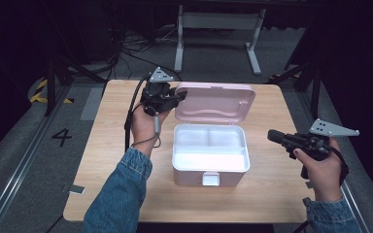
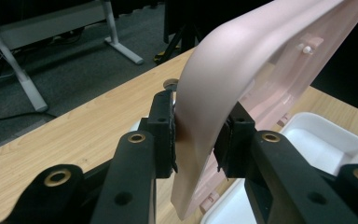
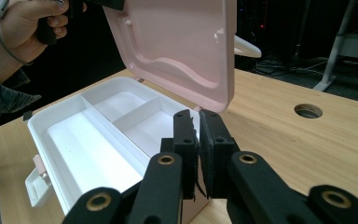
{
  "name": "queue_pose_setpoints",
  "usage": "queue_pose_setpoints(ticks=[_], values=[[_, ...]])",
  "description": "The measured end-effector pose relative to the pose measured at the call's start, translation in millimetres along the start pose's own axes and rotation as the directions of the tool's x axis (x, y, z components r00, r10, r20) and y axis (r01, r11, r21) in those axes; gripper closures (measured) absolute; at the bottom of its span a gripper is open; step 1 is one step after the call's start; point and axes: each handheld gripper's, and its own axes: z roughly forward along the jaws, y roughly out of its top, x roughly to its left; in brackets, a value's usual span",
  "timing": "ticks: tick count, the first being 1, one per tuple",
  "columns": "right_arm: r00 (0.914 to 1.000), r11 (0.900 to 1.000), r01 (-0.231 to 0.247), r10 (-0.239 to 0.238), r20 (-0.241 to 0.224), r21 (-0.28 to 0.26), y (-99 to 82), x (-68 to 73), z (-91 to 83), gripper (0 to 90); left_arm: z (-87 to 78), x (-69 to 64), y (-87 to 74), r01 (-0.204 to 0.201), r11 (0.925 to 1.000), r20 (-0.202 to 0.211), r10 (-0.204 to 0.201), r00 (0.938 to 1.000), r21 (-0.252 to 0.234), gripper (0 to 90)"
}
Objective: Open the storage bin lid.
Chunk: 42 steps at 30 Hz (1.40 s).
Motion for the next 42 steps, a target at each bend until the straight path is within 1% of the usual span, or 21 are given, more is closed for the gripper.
queue_pose_setpoints(ticks=[2, 4, 6, 8, 9, 11, 13, 14, 15, 19, 20, 22, 24, 29, 31, 34, 36, 39, 40, 41, 42], values=[[1.0, 1.0, 0.003, -0.003, 0.002, -0.005, -0.4, -1.1, -1.2, 86.4, 1.6, 1.2, 0.9, 0.014, 0.9999, -0.004, -0.014, 0.9999, 0.003, 71.8], [1.0, 1.0, -0.004, 0.004, 0.001, -0.006, -0.6, -1.1, -1.1, 86.2, 2.8, 1.4, 1.3, 0.012, 0.9999, -0.013, -0.012, 0.9998, -0.001, 71.8], [1.0, 1.0, -0.008, 0.008, -0.004, -0.005, -0.8, -0.8, 0.6, 86.1, 5.1, 2.4, 2.3, 0.022, 0.9997, -0.02, -0.022, 0.9996, 0.006, 71.9], [1.0, 1.0, -0.001, 0.001, -0.006, -0.001, -0.9, -0.7, 2.8, 86.0, 7.4, 4.8, 3.4, 0.029, 0.9995, -0.021, -0.029, 0.9994, 0.01, 71.9], [0.9999, 1.0, -0.01, 0.01, -0.011, 0.001, -0.8, 0.1, 3.3, 86.0, 8.8, 5.7, 4.4, 0.037, 0.9991, -0.023, -0.037, 0.9991, 0.019, 71.9], [0.9999, 1.0, -0.006, 0.006, -0.014, 0.002, -1.1, 0.4, 4.6, 85.7, 12.0, 7.0, 6.1, 0.038, 0.999, -0.035, -0.037, 0.9987, 0.022, 71.9], [0.9999, 1.0, -0.007, 0.007, -0.012, 0.002, -1.4, -0.1, 4.7, 85.4, 14.7, 8.6, 7.5, 0.043, 0.9986, -0.037, -0.042, 0.9984, 0.031, 71.8], [0.9999, 1.0, -0.007, 0.007, -0.01, 0.001, -1.6, -0.5, 4.8, 85.2, 16.3, 10.3, 8.4, 0.035, 0.9988, -0.039, -0.034, 0.9987, 0.035, 71.8], [0.9999, 0.9999, -0.011, 0.01, -0.011, -0.001, -1.9, -0.8, 4.9, 85.1, 17.9, 11.3, 8.6, 0.038, 0.9986, -0.04, -0.036, 0.9985, 0.037, 71.7], [0.9998, 0.9999, -0.017, 0.017, -0.011, 0.001, -2.5, -1.4, 4.5, 84.6, 25.5, 18.5, 9.9, 0.055, 0.9971, -0.039, -0.053, 0.9978, 0.053, 71.5], [0.9997, 0.9998, -0.022, 0.022, -0.012, -0.001, -2.8, -1.6, 4.5, 84.2, 27.9, 19.8, 9.8, 0.06, 0.9971, -0.038, -0.058, 0.9976, 0.047, 71.4], [0.9997, 0.9998, -0.021, 0.021, -0.009, 0.0, -3.5, -2.8, 4.4, 84.0, 30.8, 22.4, 10.0, 0.061, 0.9967, -0.039, -0.059, 0.9975, 0.053, 71.3], [0.9995, 0.9995, -0.03, 0.03, -0.008, 0.002, -4.2, -3.5, 4.0, 83.2, 34.3, 25.1, 10.1, 0.072, 0.9957, -0.037, -0.069, 0.9969, 0.059, 71.1], [0.9992, 0.9993, -0.038, 0.038, -0.011, -0.003, -5.1, -5.5, 3.5, 81.6, 41.8, 31.7, 9.0, 0.077, 0.9951, -0.036, -0.074, 0.9966, 0.062, 70.8], [0.9992, 0.9992, -0.039, 0.039, -0.011, -0.005, -5.2, -6.0, 3.7, 81.1, 45.5, 35.0, 8.6, 0.096, 0.9931, -0.032, -0.094, 0.9951, 0.067, 70.7], [0.9991, 0.9991, -0.041, 0.041, -0.011, -0.002, -5.4, -6.5, 3.4, 80.0, 49.8, 39.7, 7.3, 0.111, 0.9914, -0.024, -0.11, 0.9936, 0.069, 70.7], [0.9991, 0.9991, -0.041, 0.041, -0.007, -0.002, -5.2, -6.7, 2.6, 79.0, 52.9, 43.4, 5.5, 0.136, 0.988, -0.015, -0.135, 0.9907, 0.073, 70.8], [0.999, 0.999, -0.043, 0.043, -0.008, -0.007, -5.3, -7.1, 2.2, 77.9, 56.2, 46.0, 4.3, 0.141, 0.9872, -0.018, -0.14, 0.9899, 0.074, 70.8], [0.9993, 0.9993, -0.037, 0.037, -0.008, -0.007, -5.3, -7.7, 1.7, 77.8, 57.2, 46.4, 3.8, 0.15, 0.9857, -0.023, -0.149, 0.9886, 0.077, 70.7], [0.9992, 0.9992, -0.04, 0.04, -0.009, -0.008, -5.3, -7.8, 1.3, 77.8, 59.2, 48.0, 3.1, 0.15, 0.9856, -0.019, -0.149, 0.9886, 0.078, 70.7], [0.999, 0.999, -0.043, 0.043, -0.009, -0.01, -5.3, -8.0, 0.8, 77.8, 60.5, 48.0, 2.6, 0.152, 0.9852, -0.028, -0.15, 0.9882, 0.079, 70.4]])
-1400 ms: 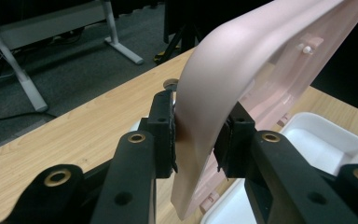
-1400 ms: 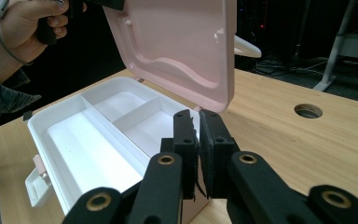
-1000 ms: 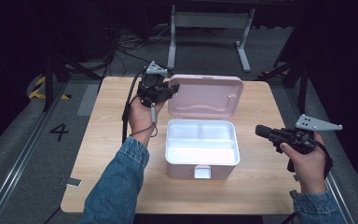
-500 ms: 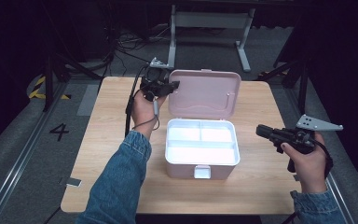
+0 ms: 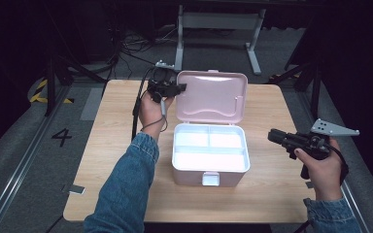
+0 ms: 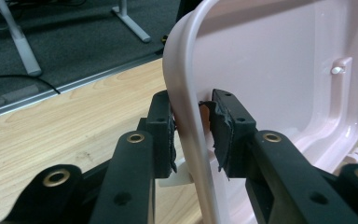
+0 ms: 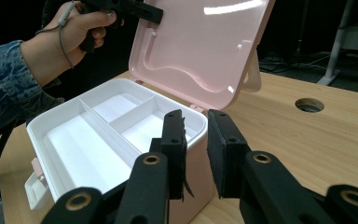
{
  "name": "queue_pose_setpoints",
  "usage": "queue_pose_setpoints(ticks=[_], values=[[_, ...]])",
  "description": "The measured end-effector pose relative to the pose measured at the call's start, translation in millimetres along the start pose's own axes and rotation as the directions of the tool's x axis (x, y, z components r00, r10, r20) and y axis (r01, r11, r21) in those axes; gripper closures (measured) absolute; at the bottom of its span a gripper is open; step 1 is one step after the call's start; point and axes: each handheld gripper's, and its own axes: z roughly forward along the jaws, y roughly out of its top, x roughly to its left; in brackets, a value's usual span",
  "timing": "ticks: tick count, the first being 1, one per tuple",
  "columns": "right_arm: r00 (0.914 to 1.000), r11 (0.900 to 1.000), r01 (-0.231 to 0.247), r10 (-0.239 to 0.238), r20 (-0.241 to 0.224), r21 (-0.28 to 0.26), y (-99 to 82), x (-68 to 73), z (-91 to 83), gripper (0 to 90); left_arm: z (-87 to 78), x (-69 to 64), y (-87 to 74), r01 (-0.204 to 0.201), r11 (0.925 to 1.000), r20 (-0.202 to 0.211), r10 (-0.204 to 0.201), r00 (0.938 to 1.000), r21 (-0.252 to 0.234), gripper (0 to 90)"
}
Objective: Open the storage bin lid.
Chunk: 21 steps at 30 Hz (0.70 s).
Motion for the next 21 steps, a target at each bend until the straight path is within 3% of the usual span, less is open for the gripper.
queue_pose_setpoints(ticks=[10, 21], values=[[1.0, 1.0, -0.006, 0.006, -0.001, 0.006, -0.7, -1.2, 0.7, 77.2, 10.6, 5.1, -3.0, -0.003, 0.9993, -0.03, 0.004, 0.9995, 0.039, 69.9], [0.9999, 0.9998, -0.014, 0.014, 0.001, 0.011, -2.8, -3.7, 1.6, 76.9, 19.7, 14.1, -7.0, 0.015, 0.9971, -0.027, -0.013, 0.9996, 0.075, 72.1]])
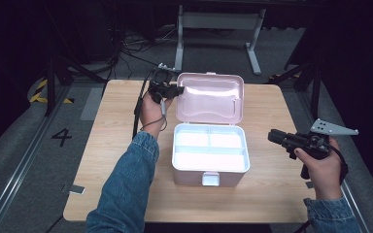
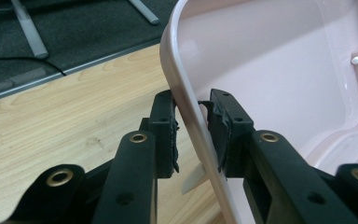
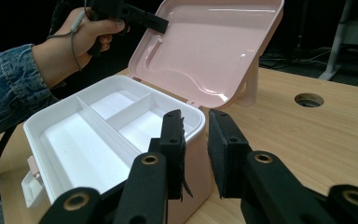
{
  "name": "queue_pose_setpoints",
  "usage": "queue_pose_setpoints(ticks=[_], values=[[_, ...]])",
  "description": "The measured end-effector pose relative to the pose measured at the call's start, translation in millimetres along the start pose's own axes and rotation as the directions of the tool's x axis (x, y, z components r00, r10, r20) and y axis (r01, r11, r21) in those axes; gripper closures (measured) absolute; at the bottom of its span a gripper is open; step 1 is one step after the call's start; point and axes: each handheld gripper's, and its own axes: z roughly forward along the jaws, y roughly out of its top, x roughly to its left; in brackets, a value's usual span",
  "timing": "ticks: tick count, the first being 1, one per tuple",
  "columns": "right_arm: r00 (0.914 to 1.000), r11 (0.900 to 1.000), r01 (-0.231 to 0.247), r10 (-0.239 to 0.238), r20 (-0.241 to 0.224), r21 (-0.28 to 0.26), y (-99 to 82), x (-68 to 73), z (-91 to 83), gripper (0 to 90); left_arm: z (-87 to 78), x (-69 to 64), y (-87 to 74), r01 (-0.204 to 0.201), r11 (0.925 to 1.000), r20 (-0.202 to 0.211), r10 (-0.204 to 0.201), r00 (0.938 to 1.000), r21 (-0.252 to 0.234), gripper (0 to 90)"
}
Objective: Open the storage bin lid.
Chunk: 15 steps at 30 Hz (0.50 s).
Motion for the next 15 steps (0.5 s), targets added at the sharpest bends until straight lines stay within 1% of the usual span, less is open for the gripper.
queue_pose_setpoints(ticks=[2, 4, 9, 12, 13, 15], values=[[1.0, 1.0, 0.002, -0.002, -0.002, -0.001, -0.1, -0.1, 0.7, 76.8, 1.5, 0.9, -0.4, -0.003, 1.0, -0.001, 0.003, 1.0, 0.008, 72.0], [1.0, 1.0, 0.006, -0.006, 0.0, 0.004, -0.4, -0.5, 1.2, 76.8, 2.8, 1.1, -0.9, 0.009, 0.9999, 0.0, -0.009, 1.0, 0.009, 71.9], [1.0, 1.0, 0.002, -0.002, 0.001, 0.006, -0.7, -1.1, 1.1, 76.2, 7.6, 4.8, -1.6, 0.01, 0.9995, 0.001, -0.01, 0.9999, 0.031, 71.0], [1.0, 1.0, 0.0, 0.0, 0.004, 0.004, -1.2, -2.3, 1.0, 76.2, 10.4, 6.0, -2.1, 0.016, 0.9991, -0.003, -0.016, 0.9999, 0.04, 70.5], [1.0, 1.0, -0.001, 0.001, 0.003, 0.004, -1.3, -2.3, 1.1, 76.2, 12.1, 6.4, -2.6, 0.026, 0.9988, 0.0, -0.026, 0.9997, 0.041, 70.3], [1.0, 0.9999, -0.008, 0.008, 0.001, 0.008, -1.7, -2.1, 1.7, 76.0, 15.0, 8.3, -3.4, 0.03, 0.9984, 0.001, -0.03, 0.9996, 0.048, 69.9]])
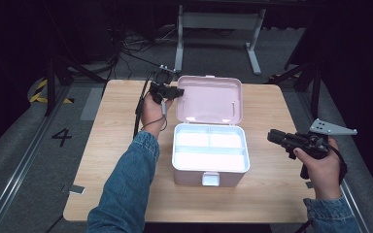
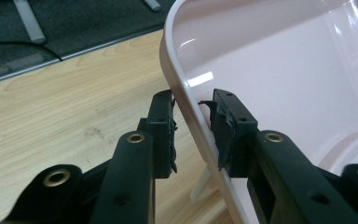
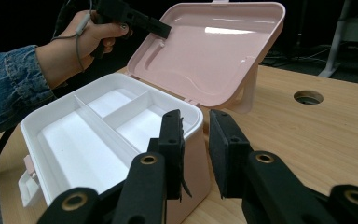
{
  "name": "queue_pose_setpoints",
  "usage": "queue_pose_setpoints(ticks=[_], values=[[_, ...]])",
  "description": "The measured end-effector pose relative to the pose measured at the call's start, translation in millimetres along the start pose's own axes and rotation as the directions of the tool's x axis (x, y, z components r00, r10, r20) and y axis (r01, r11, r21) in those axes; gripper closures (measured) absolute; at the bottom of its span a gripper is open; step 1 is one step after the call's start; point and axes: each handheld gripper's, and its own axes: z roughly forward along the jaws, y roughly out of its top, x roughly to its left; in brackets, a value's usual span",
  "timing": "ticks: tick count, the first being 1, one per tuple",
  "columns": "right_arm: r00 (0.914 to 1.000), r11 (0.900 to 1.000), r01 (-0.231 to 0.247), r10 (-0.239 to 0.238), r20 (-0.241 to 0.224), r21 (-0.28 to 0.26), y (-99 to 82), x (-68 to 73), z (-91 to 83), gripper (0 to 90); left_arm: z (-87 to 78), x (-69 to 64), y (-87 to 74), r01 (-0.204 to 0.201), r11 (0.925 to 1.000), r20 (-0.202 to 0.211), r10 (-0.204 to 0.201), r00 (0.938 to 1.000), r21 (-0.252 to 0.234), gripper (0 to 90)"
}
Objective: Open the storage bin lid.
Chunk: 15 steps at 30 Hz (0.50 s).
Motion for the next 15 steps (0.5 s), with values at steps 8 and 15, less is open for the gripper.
queue_pose_setpoints(ticks=[8, 15], values=[[1.0, 1.0, -0.001, 0.001, 0.0, 0.006, -1.2, -1.6, 1.8, 75.5, 8.5, 4.0, -2.0, 0.024, 0.9992, -0.003, -0.024, 0.9997, 0.033, 68.9], [1.0, 1.0, -0.008, 0.008, 0.005, 0.004, -2.6, -2.7, 0.2, 75.2, 17.3, 3.9, -4.6, 0.011, 0.9976, -0.034, -0.008, 0.9994, 0.068, 68.4]])
